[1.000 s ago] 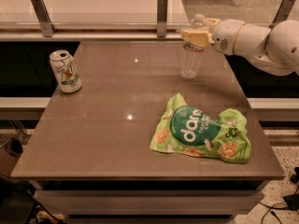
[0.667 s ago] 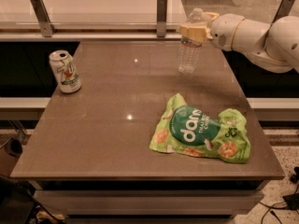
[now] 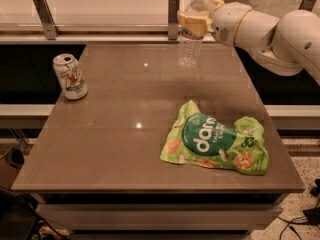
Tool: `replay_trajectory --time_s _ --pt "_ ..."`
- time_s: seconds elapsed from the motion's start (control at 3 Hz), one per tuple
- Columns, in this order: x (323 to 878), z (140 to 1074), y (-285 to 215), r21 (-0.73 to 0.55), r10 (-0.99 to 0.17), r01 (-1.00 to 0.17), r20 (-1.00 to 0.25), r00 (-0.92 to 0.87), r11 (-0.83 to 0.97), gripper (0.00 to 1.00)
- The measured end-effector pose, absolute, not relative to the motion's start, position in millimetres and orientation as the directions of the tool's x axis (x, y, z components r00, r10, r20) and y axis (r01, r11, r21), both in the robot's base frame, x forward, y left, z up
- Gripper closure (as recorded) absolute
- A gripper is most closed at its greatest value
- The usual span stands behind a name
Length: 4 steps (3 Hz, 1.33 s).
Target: Move water bottle near 7up can
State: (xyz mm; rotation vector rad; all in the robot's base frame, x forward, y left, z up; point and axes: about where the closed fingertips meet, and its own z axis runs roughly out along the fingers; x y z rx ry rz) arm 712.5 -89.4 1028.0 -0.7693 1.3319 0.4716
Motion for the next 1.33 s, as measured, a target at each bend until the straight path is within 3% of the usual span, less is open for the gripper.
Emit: replay_trajectory --time_s 0.33,0.67,1.33 --pt "700 1043 -60 -0.241 -0.137 -0.72 -0.97 0.201 0.651 1.0" --pt "675 1057 5 -0.249 -0.181 -0.746 -0.968 0.173 0.618 1.0" --pt "676 1052 17 -0.246 -0.178 -0.757 -0.969 0.173 0.605 1.0"
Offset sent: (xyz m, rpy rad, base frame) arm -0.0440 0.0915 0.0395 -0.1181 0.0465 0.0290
